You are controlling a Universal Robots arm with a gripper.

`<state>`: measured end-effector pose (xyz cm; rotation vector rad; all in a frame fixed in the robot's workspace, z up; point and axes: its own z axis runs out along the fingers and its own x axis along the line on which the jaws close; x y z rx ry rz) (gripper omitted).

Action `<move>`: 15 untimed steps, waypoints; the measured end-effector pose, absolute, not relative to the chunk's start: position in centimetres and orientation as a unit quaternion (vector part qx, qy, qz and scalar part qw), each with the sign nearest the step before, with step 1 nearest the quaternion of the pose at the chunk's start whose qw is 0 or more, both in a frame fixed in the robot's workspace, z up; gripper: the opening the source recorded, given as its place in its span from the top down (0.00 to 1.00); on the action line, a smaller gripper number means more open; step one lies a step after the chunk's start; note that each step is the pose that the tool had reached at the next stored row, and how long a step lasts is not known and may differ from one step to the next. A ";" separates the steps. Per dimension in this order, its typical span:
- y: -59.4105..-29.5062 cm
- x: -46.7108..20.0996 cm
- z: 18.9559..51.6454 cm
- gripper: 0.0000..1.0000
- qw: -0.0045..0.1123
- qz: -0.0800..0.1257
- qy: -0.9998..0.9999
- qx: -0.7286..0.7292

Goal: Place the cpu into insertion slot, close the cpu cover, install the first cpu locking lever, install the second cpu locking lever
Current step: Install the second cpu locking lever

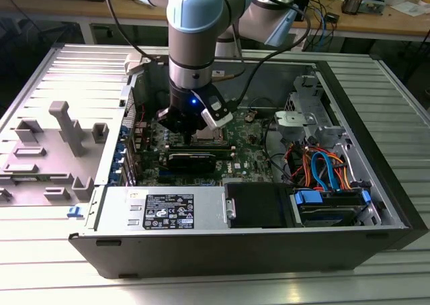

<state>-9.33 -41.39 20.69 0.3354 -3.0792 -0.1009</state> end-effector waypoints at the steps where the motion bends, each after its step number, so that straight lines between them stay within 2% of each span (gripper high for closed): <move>1: -41.4 -9.3 20.7 0.89 0.021 -0.033 -0.993 0.109; 7: -41.4 -9.3 20.2 0.89 0.021 -0.038 -0.992 0.118; 9: -41.4 -9.3 20.2 0.89 0.020 -0.048 -0.991 0.123; 11: -41.4 -9.3 20.2 0.89 0.020 -0.050 -0.991 0.124; 15: -41.3 -9.3 21.3 0.89 0.020 -0.051 -0.991 0.124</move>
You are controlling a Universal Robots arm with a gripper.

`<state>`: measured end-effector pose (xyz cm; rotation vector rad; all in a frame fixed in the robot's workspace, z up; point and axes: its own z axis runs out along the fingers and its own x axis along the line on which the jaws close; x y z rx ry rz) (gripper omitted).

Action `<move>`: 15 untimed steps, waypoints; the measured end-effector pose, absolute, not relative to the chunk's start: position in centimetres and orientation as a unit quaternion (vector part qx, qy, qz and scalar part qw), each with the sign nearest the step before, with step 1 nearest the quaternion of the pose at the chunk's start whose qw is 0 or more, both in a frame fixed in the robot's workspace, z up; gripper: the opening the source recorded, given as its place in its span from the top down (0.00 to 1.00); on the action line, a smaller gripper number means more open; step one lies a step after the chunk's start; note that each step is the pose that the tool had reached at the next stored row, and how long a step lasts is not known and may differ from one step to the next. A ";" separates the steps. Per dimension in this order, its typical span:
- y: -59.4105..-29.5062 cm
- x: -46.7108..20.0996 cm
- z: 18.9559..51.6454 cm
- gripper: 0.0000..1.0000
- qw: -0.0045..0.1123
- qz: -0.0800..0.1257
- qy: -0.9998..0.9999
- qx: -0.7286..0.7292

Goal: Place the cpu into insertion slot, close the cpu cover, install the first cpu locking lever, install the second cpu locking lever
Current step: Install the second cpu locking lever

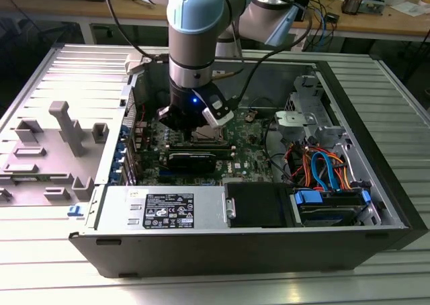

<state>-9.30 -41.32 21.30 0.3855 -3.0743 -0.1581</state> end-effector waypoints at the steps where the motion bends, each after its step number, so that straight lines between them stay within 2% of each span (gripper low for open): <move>1: -41.3 -9.3 21.8 0.89 0.020 -0.051 -0.991 0.124; 15: -41.3 -9.2 25.4 0.89 0.022 -0.033 -0.992 0.124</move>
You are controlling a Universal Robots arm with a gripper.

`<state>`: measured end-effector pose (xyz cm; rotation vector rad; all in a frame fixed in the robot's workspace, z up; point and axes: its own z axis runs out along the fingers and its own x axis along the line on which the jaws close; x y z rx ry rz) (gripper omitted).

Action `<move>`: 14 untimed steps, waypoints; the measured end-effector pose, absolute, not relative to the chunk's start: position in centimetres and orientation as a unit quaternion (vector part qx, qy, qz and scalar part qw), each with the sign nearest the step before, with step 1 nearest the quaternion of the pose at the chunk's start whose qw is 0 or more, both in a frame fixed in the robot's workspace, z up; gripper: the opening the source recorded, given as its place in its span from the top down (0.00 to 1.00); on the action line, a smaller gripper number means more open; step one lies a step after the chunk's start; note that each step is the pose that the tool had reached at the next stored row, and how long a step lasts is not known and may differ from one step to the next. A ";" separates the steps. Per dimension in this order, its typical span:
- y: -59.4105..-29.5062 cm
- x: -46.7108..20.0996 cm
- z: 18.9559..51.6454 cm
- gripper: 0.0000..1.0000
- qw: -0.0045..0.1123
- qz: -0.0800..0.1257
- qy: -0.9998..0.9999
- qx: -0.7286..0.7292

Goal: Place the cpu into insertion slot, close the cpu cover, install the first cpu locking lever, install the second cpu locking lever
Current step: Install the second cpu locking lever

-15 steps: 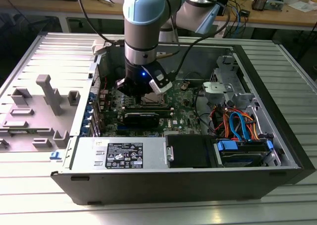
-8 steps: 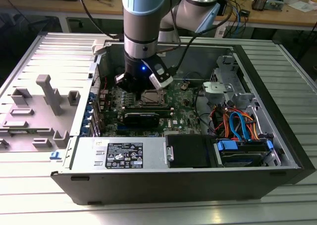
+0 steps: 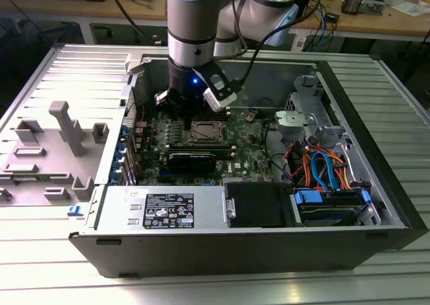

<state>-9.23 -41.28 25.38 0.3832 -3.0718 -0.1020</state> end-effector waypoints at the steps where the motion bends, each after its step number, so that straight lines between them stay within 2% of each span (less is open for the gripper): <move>1: -41.3 -9.1 25.5 0.89 0.023 -0.028 -0.992 0.124; 5: -41.2 -8.5 25.6 0.89 0.025 -0.011 -0.992 0.120; 14: -41.1 -7.5 25.5 0.89 0.024 -0.019 -0.992 0.119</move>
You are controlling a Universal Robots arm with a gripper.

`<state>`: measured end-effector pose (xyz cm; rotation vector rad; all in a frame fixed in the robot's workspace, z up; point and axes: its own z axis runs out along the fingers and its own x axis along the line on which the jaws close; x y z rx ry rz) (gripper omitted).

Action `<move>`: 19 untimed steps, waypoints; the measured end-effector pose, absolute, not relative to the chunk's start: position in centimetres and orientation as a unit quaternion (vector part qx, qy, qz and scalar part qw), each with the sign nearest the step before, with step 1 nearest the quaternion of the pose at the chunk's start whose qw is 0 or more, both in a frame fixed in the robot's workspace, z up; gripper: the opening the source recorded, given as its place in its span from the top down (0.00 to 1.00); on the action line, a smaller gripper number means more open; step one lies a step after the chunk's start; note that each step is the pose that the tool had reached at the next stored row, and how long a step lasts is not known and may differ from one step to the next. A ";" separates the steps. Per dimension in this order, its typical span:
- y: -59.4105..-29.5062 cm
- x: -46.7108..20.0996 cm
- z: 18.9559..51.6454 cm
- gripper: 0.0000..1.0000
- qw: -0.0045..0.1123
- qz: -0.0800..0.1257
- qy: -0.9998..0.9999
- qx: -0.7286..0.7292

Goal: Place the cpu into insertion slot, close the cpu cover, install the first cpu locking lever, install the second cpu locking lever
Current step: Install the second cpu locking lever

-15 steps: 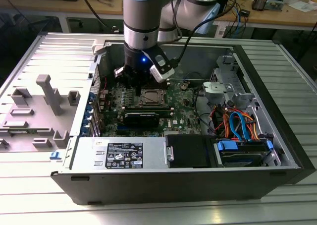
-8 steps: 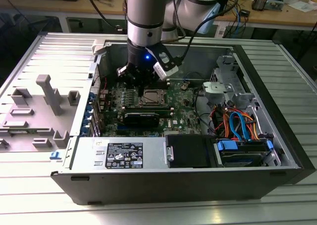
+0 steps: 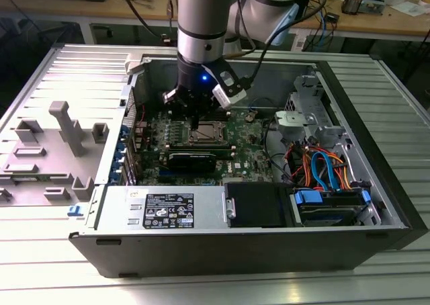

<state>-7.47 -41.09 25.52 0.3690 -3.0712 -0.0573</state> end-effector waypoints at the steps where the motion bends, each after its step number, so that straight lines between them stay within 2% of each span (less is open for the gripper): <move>1: -41.1 -7.4 25.5 0.89 0.024 -0.019 -0.992 0.119; 19: -41.7 -6.5 25.6 0.89 0.030 -0.019 -0.996 0.080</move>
